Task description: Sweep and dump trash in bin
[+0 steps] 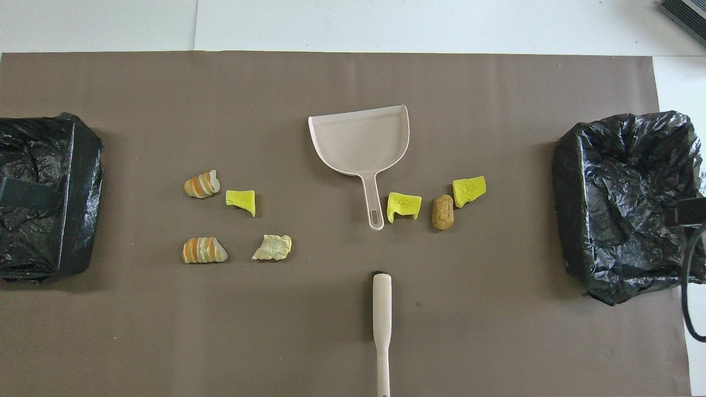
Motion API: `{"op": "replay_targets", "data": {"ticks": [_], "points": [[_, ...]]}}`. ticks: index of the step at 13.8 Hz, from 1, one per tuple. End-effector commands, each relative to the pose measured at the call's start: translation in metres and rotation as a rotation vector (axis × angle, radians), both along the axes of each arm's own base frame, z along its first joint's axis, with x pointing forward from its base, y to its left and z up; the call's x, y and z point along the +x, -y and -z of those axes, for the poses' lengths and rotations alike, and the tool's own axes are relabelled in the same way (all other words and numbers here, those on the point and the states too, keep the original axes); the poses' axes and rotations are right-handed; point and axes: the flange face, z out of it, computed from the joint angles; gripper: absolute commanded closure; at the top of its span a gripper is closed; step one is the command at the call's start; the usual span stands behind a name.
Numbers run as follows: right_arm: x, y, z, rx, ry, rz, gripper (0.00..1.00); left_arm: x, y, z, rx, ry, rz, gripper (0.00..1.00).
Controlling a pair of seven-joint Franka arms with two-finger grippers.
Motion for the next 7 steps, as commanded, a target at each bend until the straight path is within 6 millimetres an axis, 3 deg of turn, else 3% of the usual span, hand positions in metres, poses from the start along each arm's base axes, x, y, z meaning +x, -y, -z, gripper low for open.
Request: {"op": "replay_targets", "data": {"ticks": [1,7], "points": [[0.003,0.003,0.001,0.005,-0.007,-0.007,0.00,-0.002,-0.003,-0.004,0.003,0.000,0.001,0.00],[0.000,-0.002,-0.003,0.003,0.001,-0.014,0.00,-0.003,-0.014,-0.005,0.002,0.003,-0.015,0.00]]}}
